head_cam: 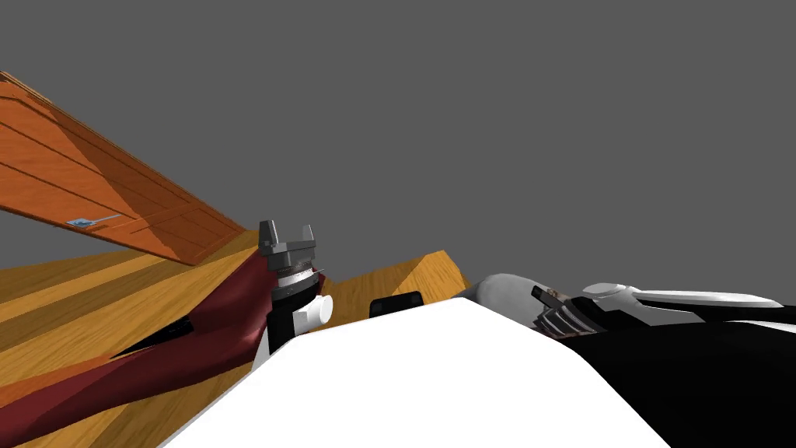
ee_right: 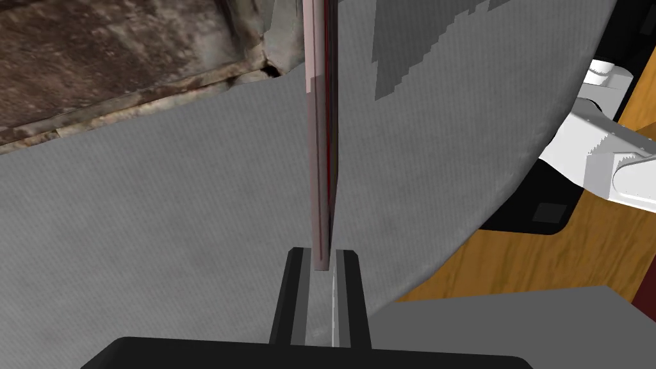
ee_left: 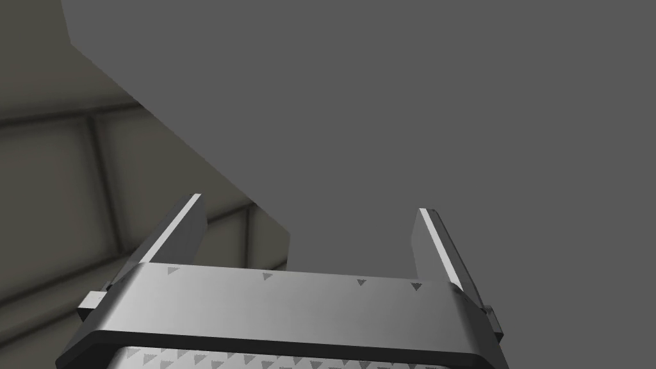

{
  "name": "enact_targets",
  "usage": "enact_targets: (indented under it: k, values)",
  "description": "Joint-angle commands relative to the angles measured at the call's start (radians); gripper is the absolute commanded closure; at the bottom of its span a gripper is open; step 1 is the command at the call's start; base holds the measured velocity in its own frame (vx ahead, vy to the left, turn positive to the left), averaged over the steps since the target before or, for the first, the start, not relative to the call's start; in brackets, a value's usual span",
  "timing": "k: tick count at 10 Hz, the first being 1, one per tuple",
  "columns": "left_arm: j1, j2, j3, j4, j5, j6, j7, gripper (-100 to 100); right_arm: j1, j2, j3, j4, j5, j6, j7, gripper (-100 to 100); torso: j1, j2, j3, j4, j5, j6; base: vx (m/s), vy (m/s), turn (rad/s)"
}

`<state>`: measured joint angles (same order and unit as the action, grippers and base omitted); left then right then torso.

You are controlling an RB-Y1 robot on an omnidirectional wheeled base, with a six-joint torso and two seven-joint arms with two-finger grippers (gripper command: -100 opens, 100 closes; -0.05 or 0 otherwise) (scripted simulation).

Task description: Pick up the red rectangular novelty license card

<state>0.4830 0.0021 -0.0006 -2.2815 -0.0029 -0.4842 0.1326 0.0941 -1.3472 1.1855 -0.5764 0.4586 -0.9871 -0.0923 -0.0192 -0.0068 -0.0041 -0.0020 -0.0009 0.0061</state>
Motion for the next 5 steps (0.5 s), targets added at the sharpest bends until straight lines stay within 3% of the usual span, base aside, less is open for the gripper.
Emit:
enact_targets:
  k: [1,2,5]
  values:
    - [0.0,0.0,0.0,0.0,0.0,0.0,0.0,0,0.009,-0.016,-0.003,-0.042,0.005,0.017,0.013,100,0.0,0.0,0.0,0.0,0.0,0.0,0.148,-0.017,-0.129]
    - [0.0,0.0,0.0,0.0,0.0,0.0,0.0,0,0.009,-0.016,-0.003,-0.042,0.005,0.017,0.013,100,0.0,0.001,0.0,0.001,-0.001,-0.003,0.049,-0.008,0.05]
    - [0.0,0.0,0.0,0.0,0.0,0.0,0.0,0,0.03,-0.064,-0.014,-0.123,0.023,0.057,0.049,100,0.0,0.005,0.003,0.001,0.0,-0.003,0.094,0.0,-0.192]
